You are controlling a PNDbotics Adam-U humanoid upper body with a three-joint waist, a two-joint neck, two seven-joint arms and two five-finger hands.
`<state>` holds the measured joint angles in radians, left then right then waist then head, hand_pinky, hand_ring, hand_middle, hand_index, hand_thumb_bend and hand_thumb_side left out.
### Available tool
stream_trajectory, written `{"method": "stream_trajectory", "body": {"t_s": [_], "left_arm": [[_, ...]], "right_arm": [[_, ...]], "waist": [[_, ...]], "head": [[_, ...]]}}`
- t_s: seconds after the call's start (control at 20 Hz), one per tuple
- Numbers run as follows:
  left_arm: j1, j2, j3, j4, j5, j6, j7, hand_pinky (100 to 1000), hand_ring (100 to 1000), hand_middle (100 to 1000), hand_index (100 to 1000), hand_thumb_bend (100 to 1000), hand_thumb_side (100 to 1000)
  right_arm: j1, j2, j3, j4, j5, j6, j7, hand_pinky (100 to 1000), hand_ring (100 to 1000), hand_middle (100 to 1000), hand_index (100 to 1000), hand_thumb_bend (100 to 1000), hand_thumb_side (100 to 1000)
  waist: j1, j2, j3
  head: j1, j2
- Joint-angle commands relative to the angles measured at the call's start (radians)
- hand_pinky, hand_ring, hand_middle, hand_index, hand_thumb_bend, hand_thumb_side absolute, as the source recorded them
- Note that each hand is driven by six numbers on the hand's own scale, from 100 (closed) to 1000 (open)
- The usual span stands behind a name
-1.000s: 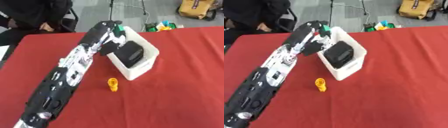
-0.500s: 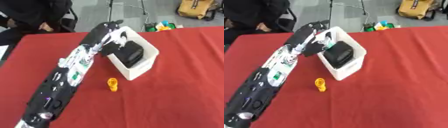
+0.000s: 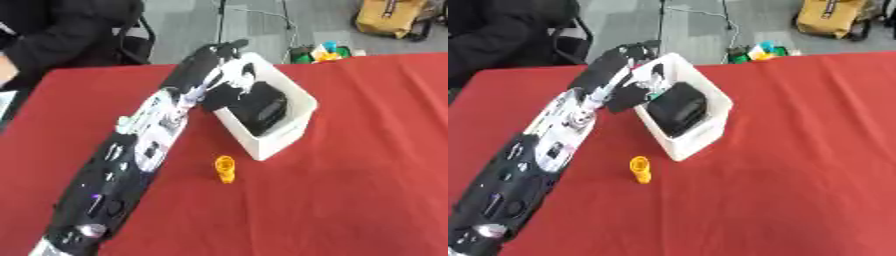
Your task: Pick up objects on the table and place them in the box.
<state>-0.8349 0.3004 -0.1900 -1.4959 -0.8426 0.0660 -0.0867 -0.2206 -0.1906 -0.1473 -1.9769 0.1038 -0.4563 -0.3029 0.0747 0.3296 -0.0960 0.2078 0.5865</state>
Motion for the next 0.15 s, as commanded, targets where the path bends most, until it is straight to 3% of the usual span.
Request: {"method": "stream_trajectory", "body": {"t_s": [0.05, 0.1, 0.15], "left_arm": [[0.000, 0.062, 0.034, -0.192, 0.086, 0.008, 0.055, 944, 792, 719, 946, 158, 878], [0.009, 0.074, 0.037, -0.234, 0.113, 0.019, 0.060, 944, 792, 719, 946, 158, 878], [0.019, 0.089, 0.043, -0.291, 0.147, 0.017, 0.080, 910, 803, 735, 972, 292, 866]], "right_arm": [[-0.010, -0.021, -0.004, -0.023, -0.008, -0.014, -0.007, 766, 781, 644, 729, 100, 1000], [-0.010, -0.022, -0.005, -0.023, -0.008, -0.015, -0.009, 766, 781, 644, 729, 100, 1000], [-0.011, -0.023, -0.005, -0.023, -0.009, -0.018, -0.012, 765, 779, 644, 728, 100, 1000]], "waist": [[-0.005, -0.017, 0.005], [-0.005, -0.017, 0.005], [-0.007, -0.019, 0.009]], "head": [[0.006, -0.004], [0.007, -0.003], [0.014, 0.001]]}}
